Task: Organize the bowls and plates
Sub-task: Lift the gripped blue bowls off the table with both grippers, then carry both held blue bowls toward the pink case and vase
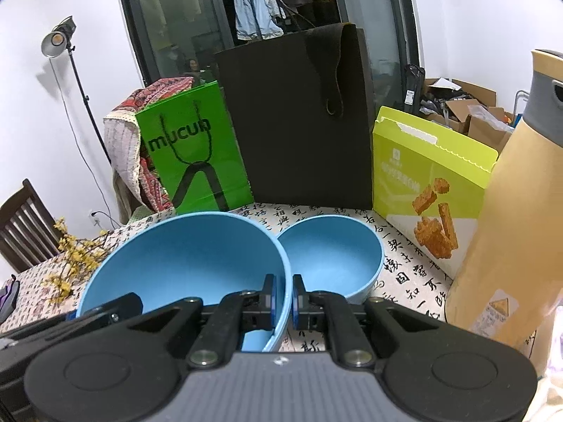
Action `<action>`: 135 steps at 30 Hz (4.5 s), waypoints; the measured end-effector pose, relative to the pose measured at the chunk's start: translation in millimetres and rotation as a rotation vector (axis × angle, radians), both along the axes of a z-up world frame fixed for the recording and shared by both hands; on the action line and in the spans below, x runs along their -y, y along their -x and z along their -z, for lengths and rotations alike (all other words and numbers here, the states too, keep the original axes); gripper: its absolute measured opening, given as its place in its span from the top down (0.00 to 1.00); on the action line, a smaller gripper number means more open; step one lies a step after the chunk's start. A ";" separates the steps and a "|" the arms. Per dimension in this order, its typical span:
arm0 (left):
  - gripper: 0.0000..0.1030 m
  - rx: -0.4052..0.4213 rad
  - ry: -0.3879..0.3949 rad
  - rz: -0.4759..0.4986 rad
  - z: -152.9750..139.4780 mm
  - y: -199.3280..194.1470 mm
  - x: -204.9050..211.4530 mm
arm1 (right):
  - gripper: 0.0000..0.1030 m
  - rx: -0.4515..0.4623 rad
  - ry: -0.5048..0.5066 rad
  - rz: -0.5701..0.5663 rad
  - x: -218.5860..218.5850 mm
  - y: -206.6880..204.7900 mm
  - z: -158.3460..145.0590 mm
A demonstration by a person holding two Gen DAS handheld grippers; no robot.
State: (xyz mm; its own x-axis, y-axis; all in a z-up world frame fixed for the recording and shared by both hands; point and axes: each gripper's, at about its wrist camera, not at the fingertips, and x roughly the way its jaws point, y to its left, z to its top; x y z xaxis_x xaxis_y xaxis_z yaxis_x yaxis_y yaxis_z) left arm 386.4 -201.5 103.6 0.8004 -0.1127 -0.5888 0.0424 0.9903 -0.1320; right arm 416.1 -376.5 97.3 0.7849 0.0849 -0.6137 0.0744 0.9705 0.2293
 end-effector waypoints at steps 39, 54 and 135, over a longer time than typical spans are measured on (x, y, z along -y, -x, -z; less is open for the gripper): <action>0.81 0.062 -0.040 -0.102 -4.8 74.1 -60.1 | 0.92 0.046 -0.017 -0.115 -60.7 56.7 -3.7; 0.81 0.084 -0.075 -0.211 -7.6 99.7 -107.6 | 0.91 0.066 -0.012 -0.219 -117.7 66.5 -6.5; 0.81 -0.008 0.003 -0.674 67.1 282.1 -378.5 | 0.91 -0.014 -0.045 -0.714 -423.0 172.3 57.9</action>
